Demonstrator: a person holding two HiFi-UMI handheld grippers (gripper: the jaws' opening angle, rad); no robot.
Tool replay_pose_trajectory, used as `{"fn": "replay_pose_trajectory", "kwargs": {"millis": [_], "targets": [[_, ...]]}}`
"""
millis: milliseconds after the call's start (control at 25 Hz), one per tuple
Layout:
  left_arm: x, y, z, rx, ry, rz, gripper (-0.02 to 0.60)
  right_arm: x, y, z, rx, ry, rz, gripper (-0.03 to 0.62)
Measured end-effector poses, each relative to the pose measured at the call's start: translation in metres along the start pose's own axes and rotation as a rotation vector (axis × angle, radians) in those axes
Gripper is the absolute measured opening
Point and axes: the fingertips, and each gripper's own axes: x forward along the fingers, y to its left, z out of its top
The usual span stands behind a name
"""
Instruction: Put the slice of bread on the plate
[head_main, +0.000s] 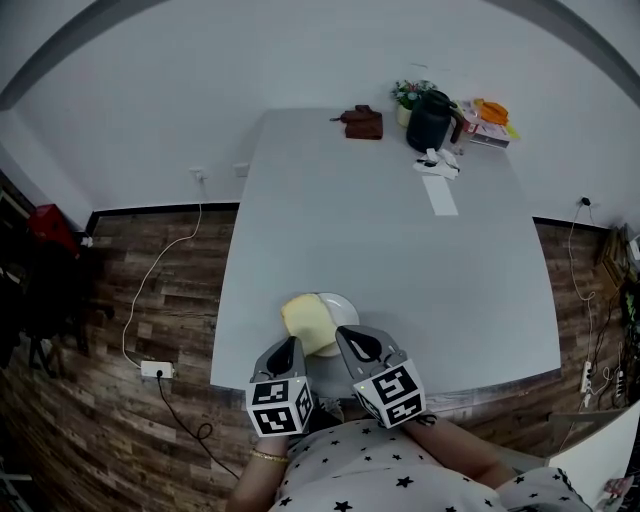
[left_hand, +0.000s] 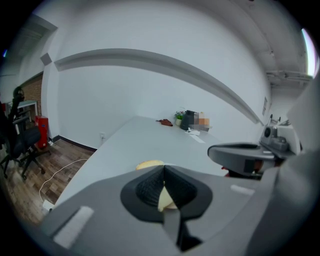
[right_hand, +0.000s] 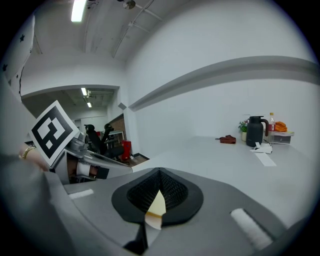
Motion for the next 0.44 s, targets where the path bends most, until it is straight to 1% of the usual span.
{"fn": "replay_pose_trajectory", "kwargs": {"millis": [440], "targets": [[0.0090,0.0062,0.0024,-0.004,0.008,-0.014,0.008,0.0073,-0.0035,0.0004,-0.004,0.001,-0.017,-0.002]]}}
